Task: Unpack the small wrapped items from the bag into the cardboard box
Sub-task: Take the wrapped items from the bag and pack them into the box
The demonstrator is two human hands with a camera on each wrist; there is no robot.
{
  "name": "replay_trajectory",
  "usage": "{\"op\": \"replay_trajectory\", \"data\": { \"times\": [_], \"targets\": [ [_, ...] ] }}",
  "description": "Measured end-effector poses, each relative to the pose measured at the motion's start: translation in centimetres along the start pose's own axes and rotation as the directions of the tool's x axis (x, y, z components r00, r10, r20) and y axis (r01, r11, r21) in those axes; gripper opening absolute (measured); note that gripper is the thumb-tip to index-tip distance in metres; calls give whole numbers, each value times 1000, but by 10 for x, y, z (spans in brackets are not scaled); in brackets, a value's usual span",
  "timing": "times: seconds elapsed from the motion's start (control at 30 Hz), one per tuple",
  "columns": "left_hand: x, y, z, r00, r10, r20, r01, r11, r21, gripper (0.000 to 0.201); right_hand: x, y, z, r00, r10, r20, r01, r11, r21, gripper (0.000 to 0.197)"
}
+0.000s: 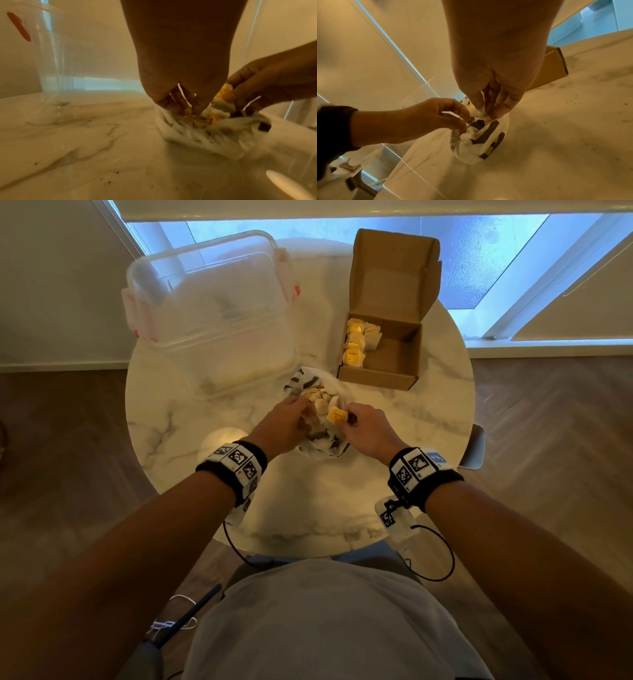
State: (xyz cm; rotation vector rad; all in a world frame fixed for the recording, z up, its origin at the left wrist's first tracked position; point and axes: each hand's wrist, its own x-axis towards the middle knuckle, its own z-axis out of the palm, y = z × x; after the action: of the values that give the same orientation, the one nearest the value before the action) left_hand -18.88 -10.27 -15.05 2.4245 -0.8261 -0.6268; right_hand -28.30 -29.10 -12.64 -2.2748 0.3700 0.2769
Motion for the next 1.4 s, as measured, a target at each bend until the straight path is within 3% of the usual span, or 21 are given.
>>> {"op": "replay_trajectory", "data": {
  "times": [0.1,0.3,0.43,0.57,0.77,0.93,1.07,1.13,1.3,1.4],
  "targets": [
    [4,-1,5,999,-28,23,27,998,48,48,1,6,2,1000,-14,14,14,1000,-2,15],
    [15,5,6,998,44,49,-52,983,174,50,2,13,5,1000,-20,12,20,999,-34,17],
    [19,8,5,998,66,2,-65,978,201,44,1,13,6,1000,-18,18,19,998,-55,19],
    [20,9,4,994,98,-43,-92,988,128,30,-1,12,4,999,-29,16,30,998,-46,29],
    [21,8,1,957,210,-199,-207,978,35,11,-5,13,1,1000,-25,-7,25,1000,-5,20],
    [12,11,-14,971,192,-145,-196,981,-14,14,-4,14,-6,986,-12,-164,21,998,55,16],
    [6,11,-25,982,169,-90,-181,972,-147,16,2,15,-12,974,-13,-225,28,998,61,16],
    [5,14,-30,989,144,-42,-149,968,-200,20,6,14,-15,973,-14,-230,30,997,66,14],
    [2,24,-38,974,225,3,-218,944,-249,27,14,7,-19,978,-70,-196,81,996,49,15],
    [2,34,-43,982,183,-48,-189,937,-294,37,13,2,-20,986,-120,-114,126,991,45,13]
  ]
}}
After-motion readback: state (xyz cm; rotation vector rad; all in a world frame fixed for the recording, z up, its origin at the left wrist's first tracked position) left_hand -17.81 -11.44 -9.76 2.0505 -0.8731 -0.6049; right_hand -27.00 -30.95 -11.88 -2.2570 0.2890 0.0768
